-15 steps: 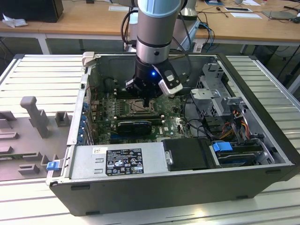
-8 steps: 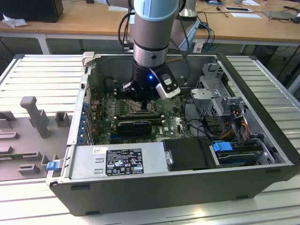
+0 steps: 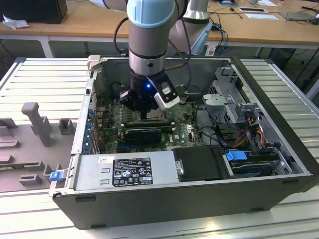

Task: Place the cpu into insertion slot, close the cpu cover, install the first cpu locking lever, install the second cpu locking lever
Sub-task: 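Install the second cpu locking lever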

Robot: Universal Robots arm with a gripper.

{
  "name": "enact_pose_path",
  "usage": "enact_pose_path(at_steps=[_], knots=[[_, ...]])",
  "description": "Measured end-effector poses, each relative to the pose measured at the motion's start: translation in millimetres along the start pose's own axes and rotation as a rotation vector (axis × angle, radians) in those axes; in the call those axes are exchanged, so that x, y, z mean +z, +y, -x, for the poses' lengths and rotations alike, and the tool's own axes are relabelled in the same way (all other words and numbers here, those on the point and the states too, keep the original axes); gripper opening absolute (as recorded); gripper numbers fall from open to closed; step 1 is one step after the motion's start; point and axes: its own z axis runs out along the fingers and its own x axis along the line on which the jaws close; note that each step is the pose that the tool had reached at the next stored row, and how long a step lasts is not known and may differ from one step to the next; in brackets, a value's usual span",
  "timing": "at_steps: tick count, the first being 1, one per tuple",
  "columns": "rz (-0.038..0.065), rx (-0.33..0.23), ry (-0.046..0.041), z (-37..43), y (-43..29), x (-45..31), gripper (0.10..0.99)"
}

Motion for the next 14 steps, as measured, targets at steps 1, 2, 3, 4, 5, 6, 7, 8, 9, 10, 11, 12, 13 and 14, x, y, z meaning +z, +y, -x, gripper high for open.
enact_pose_path(at_steps=[1, 2, 3, 4, 5, 6, 7, 8, 9, 10, 11, 12, 13, 14], knots=[[0.001, -0.003, 0.0002, -0.7, -0.3, 2.4, 0.106], [0.002, -0.005, 0.0004, -0.9, -0.4, 4.3, 0.106], [0.002, -0.008, 0.0008, -1.3, -0.7, 7.0, 0.106], [0.003, -0.010, 0.0010, -1.6, -1.0, 9.2, 0.106], [0.008, -0.015, 0.0010, -2.3, -1.5, 12.7, 0.106], [0.020, -0.016, 0.0002, -3.5, -2.2, 13.3, 0.106], [0.032, -0.017, -0.0008, -4.2, -3.4, 13.5, 0.106], [0.050, -0.017, -0.0023, -5.4, -5.6, 13.5, 0.106], [0.061, -0.017, -0.0034, -6.1, -7.0, 13.7, 0.106], [0.069, -0.018, -0.0041, -6.9, -8.5, 13.8, 0.106], [0.084, -0.018, -0.0054, -9.1, -11.9, 14.4, 0.106], [0.096, -0.019, -0.0067, -11.3, -13.6, 14.9, 0.106], [0.104, -0.019, -0.0075, -11.9, -14.7, 15.4, 0.106], [0.110, -0.019, -0.0081, -12.1, -15.5, 15.9, 0.106]])
